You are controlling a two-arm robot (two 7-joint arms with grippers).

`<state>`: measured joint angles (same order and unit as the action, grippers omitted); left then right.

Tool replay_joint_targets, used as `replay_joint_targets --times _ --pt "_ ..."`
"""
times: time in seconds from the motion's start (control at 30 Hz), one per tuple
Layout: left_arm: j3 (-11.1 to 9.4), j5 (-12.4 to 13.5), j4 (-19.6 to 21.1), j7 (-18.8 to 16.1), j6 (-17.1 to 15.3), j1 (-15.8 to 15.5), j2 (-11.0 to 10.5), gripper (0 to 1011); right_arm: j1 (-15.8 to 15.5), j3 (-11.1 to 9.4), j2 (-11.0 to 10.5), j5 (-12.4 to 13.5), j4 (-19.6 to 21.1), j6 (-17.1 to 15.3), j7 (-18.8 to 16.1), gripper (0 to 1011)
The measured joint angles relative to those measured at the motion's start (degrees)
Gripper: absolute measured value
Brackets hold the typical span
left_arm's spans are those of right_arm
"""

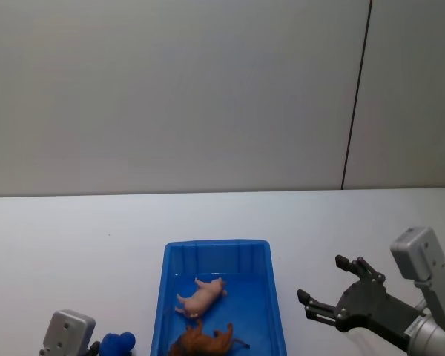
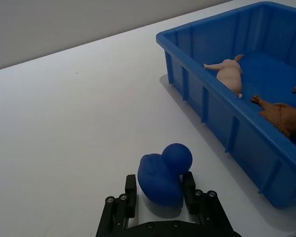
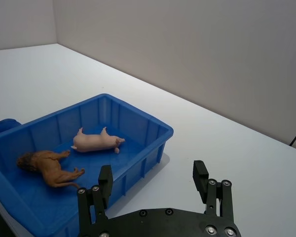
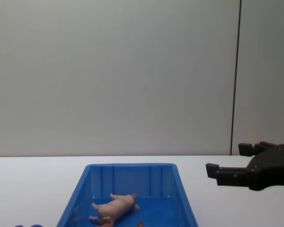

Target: Pick up the two dolls from the table and place them into the box.

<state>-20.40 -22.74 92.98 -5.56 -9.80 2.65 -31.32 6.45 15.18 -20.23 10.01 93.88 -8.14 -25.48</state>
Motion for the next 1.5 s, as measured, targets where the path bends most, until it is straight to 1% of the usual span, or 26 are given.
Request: replay_joint_targets --times 0.07,0.1,0.13,0.23,0.3,0.37,0.4,0.53,0.6,0.8,0.9,0.93,1.07,1.13,1.2,1.23,1.27,1.33,1.4,1.43,1.47,1.5 --pt "0.1 0.2 0.0 0.2 -0.3 -0.1 0.1 563 0.0 0.0 0.0 0.0 0.0 0.0 0.0 1001" --pt "0.1 0.2 0.0 0.2 -0.3 -0.1 0.1 563 0.0 0.0 0.0 0.0 0.0 0.0 0.0 1001" --pt "0.1 0.3 0.0 0.4 -0.4 -0.2 0.1 501 0.0 0.0 0.0 0.0 0.0 0.0 0.0 1001" --pt "0.3 0.8 0.1 0.6 -0.9 -0.4 0.2 390 0.0 0.0 0.0 0.0 0.0 0.0 0.0 1001" --pt "0.4 1.2 0.4 0.8 -1.1 -0.6 0.3 329 0.0 0.0 0.0 0.0 0.0 0.0 0.0 1001" --pt "0.4 1.6 0.6 0.9 -1.1 -0.8 0.3 300 0.0 0.0 0.0 0.0 0.0 0.0 0.0 1001" --pt "0.5 2.0 0.9 1.0 -1.2 -1.0 0.4 250 0.0 0.0 0.0 0.0 0.0 0.0 0.0 1001" --pt "0.7 3.0 1.6 1.1 -1.3 -1.5 0.6 226 0.0 0.0 0.0 0.0 0.0 0.0 0.0 1001" --pt "0.9 4.2 2.5 1.3 -1.3 -2.3 0.9 204 0.0 0.0 0.0 0.0 0.0 0.0 0.0 1001" --pt "1.2 6.5 3.6 2.0 -1.3 -4.1 1.7 167 0.0 0.0 0.0 0.0 0.0 0.0 0.0 1001" --pt "1.2 8.2 3.9 2.8 -1.3 -5.7 2.7 146 0.0 0.0 0.0 0.0 0.0 0.0 0.0 1001" --pt "1.2 9.0 4.0 3.3 -1.2 -6.7 3.3 138 0.0 0.0 0.0 0.0 0.0 0.0 0.0 1001" --pt "0.8 11.3 3.7 5.1 -0.7 -8.8 5.0 120 0.0 0.0 0.0 0.0 0.0 0.0 0.0 1001" --pt "0.6 12.1 3.3 5.9 -0.5 -9.9 5.8 134 0.0 0.0 0.0 0.0 0.0 0.0 0.0 1001" --pt "0.2 13.4 2.7 7.3 -0.1 -11.2 6.9 190 0.0 0.0 0.0 0.0 0.0 0.0 0.0 1001" --pt "-0.1 14.1 2.2 8.2 0.2 -12.2 7.7 228 0.0 0.0 0.0 0.0 0.0 0.0 0.0 1001" --pt "-0.2 14.5 1.9 8.6 0.3 -12.6 8.1 250 0.0 0.0 0.0 0.0 0.0 0.0 0.0 1001" --pt "-0.5 15.2 1.4 9.4 0.7 -13.4 8.8 329 0.0 0.0 0.0 0.0 0.0 0.0 0.0 1001" --pt "-1.0 16.1 0.5 10.9 1.2 -14.7 10.1 391 0.0 0.0 0.0 0.0 0.0 0.0 0.0 1001" --pt "-1.3 16.6 -0.1 11.8 1.6 -15.5 10.8 456 0.0 0.0 0.0 0.0 0.0 0.0 0.0 1001" --pt "-1.5 17.0 -0.5 12.4 1.9 -15.8 11.2 456 0.0 0.0 0.0 0.0 0.0 0.0 0.0 1001" --pt "-1.7 17.2 -0.8 12.9 2.1 -16.2 11.6 495 0.0 0.0 0.0 0.0 0.0 0.0 0.0 1001"
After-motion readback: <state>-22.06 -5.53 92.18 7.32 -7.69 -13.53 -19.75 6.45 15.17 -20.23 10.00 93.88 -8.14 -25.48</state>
